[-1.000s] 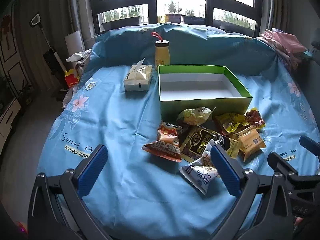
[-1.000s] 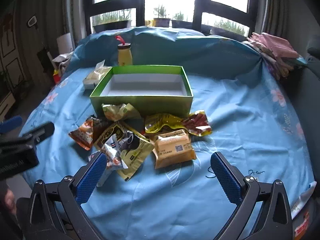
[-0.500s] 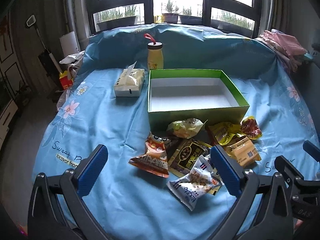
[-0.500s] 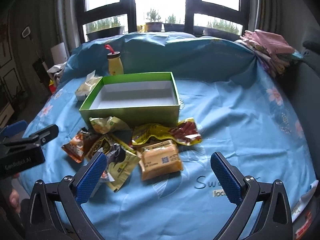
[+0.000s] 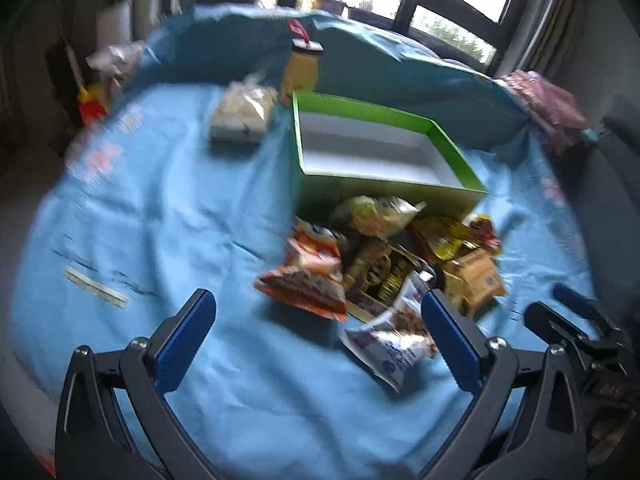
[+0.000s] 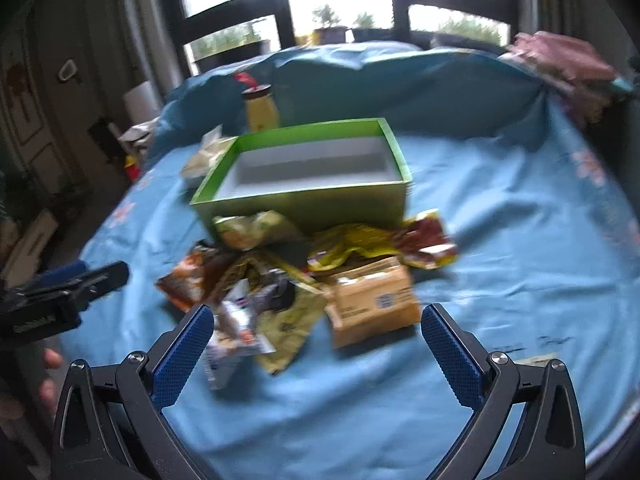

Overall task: Organize snacks
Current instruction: 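Move the right gripper to the white peanut packet and close on it, then lift the peanut packet into the green box and open the right gripper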

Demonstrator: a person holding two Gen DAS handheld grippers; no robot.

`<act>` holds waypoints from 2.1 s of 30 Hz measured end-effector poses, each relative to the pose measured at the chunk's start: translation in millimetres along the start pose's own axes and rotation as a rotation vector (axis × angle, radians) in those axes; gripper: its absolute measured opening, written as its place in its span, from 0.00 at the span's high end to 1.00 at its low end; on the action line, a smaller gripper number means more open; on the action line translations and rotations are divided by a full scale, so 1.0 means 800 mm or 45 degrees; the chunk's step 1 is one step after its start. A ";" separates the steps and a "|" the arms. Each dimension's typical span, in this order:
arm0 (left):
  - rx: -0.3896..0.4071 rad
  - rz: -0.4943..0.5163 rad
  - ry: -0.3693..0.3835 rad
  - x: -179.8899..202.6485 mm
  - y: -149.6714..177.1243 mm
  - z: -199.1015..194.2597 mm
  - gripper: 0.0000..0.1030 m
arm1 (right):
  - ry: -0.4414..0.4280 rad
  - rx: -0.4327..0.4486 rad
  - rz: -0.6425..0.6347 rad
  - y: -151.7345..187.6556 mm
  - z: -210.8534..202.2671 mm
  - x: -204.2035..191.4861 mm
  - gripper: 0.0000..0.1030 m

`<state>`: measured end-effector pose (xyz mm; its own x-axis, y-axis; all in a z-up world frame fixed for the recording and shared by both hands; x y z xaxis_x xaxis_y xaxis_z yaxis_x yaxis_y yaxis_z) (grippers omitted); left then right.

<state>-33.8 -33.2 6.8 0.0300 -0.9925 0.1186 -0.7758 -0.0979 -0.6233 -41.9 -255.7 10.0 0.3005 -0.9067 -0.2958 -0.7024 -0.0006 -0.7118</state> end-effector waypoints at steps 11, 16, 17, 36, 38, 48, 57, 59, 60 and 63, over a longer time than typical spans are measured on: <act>-0.089 0.248 0.137 0.033 0.045 0.036 0.00 | -0.378 -0.128 0.192 0.008 0.047 0.002 0.00; -0.102 0.279 0.140 0.043 0.060 0.051 0.01 | -0.483 -0.135 0.270 0.010 0.062 0.006 0.00; -0.092 0.274 0.156 0.047 0.061 0.053 0.01 | -0.488 -0.149 0.281 0.013 0.066 0.007 0.00; -0.035 0.333 0.182 0.075 0.063 0.072 0.34 | -0.466 -0.288 0.214 0.015 0.119 -0.015 0.44; -0.039 0.317 0.217 0.074 0.065 0.071 0.35 | -0.441 -0.313 0.215 0.016 0.122 -0.010 0.48; -0.039 0.371 0.259 0.082 0.076 0.067 0.41 | -0.479 -0.396 0.264 0.039 0.132 -0.006 0.49; -0.005 0.306 0.307 0.075 0.075 0.054 0.57 | -0.481 -0.326 0.244 0.036 0.119 -0.010 0.67; 0.033 0.296 0.321 0.075 0.068 0.043 0.57 | -0.497 -0.304 0.235 0.030 0.109 -0.014 0.67; 0.051 0.299 0.320 0.075 0.064 0.038 0.57 | -0.505 -0.291 0.231 0.026 0.105 -0.015 0.67; 0.114 0.310 0.320 0.077 0.041 0.022 0.57 | -0.511 -0.238 0.190 0.006 0.091 -0.024 0.67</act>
<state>-46.2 -98.7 -19.6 -0.3136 -0.9395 0.1377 -0.6824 0.1221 -0.7207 -3.6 -207.6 -34.0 0.3873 -0.6678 -0.6357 -0.8500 0.0084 -0.5267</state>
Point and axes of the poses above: each gripper's, at about its wrist camera, not at the fingertips, and z roughly the way its jaws point, x to its right, y to its underside, the point moved 4 cm from there along z, roughly the way its jaws point, and after that the axes turned 11 degrees about -y, right-handed, at the moved point
